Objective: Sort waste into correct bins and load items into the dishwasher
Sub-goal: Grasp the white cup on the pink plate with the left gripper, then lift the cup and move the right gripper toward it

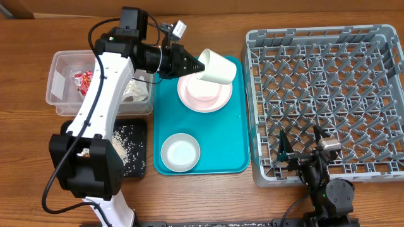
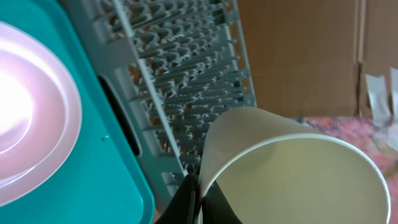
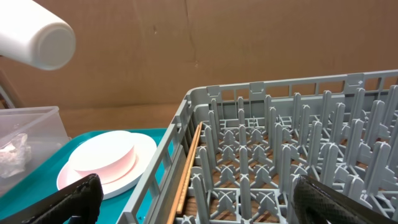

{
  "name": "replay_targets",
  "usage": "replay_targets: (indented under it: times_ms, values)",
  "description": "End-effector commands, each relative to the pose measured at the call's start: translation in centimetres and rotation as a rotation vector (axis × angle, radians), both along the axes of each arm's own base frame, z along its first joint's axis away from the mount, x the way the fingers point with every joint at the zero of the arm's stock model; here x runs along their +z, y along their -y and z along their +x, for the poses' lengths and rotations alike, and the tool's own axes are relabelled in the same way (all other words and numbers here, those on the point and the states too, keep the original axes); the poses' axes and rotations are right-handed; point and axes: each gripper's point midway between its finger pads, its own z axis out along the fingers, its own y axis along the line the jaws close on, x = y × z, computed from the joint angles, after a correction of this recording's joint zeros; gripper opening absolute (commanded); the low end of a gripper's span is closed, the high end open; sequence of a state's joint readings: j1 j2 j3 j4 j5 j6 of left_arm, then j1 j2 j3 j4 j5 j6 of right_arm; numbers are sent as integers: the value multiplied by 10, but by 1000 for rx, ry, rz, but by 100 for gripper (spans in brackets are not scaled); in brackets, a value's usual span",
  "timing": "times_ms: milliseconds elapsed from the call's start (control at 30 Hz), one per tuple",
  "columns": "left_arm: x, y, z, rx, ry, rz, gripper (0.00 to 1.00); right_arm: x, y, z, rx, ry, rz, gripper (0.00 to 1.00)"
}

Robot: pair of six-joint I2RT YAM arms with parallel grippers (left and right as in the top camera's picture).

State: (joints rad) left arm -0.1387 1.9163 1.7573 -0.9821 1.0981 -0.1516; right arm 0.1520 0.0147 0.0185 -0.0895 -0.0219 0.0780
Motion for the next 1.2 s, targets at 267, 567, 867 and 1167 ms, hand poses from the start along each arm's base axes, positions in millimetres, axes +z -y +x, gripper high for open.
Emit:
replay_targets:
  times_ms: [267, 567, 867, 1167]
  values:
    - [33, 6, 4, -92, 234, -102, 4, 10, 8, 1, -51, 50, 9, 100]
    - [63, 12, -16, -208, 301, -294, 4, -1, -1, 0, 4, 5, 5, 100]
    - [79, 13, -26, -257, 327, -395, 4, 47, -15, -11, 102, 28, 301, 100]
    - [78, 13, -25, -261, 353, -394, 4, 137, -37, -19, 218, -105, 312, 100]
